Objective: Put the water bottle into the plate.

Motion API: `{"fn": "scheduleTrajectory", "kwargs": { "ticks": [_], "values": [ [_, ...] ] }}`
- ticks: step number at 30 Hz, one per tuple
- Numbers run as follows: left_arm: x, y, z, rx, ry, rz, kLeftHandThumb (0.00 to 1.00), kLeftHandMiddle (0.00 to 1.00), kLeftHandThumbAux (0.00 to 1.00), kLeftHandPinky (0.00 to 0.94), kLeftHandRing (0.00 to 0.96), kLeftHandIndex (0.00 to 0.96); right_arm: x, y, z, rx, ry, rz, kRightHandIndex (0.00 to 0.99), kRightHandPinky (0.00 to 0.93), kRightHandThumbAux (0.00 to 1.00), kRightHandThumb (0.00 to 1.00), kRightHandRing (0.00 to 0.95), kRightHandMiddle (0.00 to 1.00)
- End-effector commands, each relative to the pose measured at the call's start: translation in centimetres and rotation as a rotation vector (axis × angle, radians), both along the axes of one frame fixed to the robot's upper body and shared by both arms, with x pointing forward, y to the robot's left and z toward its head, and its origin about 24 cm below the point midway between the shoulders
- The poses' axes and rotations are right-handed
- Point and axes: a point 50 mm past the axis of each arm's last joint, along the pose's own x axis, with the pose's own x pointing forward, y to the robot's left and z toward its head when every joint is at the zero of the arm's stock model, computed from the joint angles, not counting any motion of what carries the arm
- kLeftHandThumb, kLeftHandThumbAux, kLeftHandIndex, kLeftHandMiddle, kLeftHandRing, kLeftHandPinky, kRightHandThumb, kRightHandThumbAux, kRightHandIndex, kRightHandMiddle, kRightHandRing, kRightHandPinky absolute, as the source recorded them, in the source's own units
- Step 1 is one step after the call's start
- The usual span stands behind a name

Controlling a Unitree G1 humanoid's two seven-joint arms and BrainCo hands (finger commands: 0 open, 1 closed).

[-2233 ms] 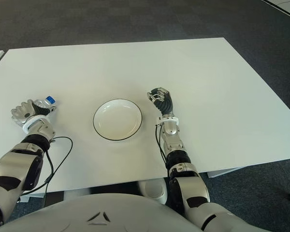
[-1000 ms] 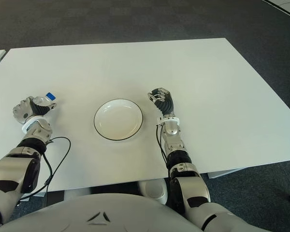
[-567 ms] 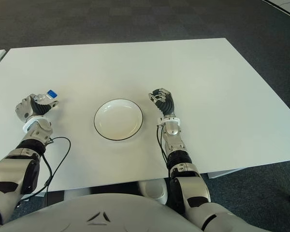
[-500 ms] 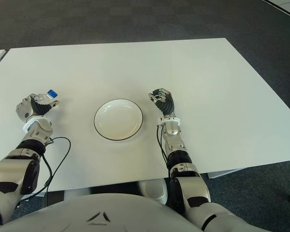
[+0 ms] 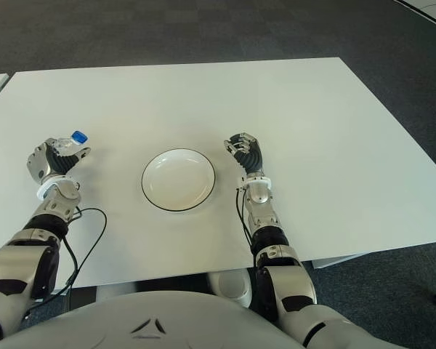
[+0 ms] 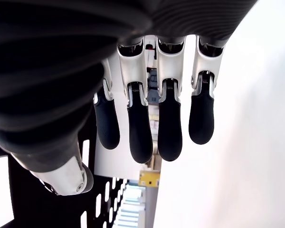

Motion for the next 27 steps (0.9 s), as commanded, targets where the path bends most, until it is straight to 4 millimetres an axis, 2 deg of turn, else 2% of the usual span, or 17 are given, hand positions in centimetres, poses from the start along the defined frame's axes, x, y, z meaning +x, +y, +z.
{"fn": "scheduleTrajectory", "kwargs": {
  "ticks": [1,7,14,21,27],
  "values": [
    [-2.9,-2.6,-3.1,-0.073,0.1,-0.011,0.855,0.535,0.669,0.85,0.872,0.399,-0.1,0.1,-0.3,0.018,0.014,0.003,0.428,0.539,0.729,0.705,0.522,0.513],
    [-2.5,-2.2,-1.6,-0.017,0.075,-0.045,0.855,0.535,0.669,0.85,0.873,0.398,-0.1,0.0,-0.3,0.018,0.009,0.006,0.428,0.541,0.729,0.706,0.523,0.511],
    [-1.1,-4.0,2.2,0.065,0.006,-0.095,0.855,0.531,0.669,0.84,0.863,0.397,-0.1,0.1,-0.3,0.003,0.015,0.004,0.428,0.54,0.729,0.706,0.524,0.514],
    [0.2,-5.5,3.8,0.093,-0.051,-0.138,0.855,0.53,0.669,0.833,0.858,0.397,0.0,0.2,-0.4,0.004,0.021,0.006,0.428,0.539,0.729,0.706,0.524,0.514],
    [1.7,-6.8,5.4,0.154,-0.147,-0.243,0.853,0.527,0.67,0.821,0.852,0.395,0.0,0.4,-0.4,0.008,0.026,0.01,0.428,0.535,0.728,0.706,0.524,0.515]
  ]
}}
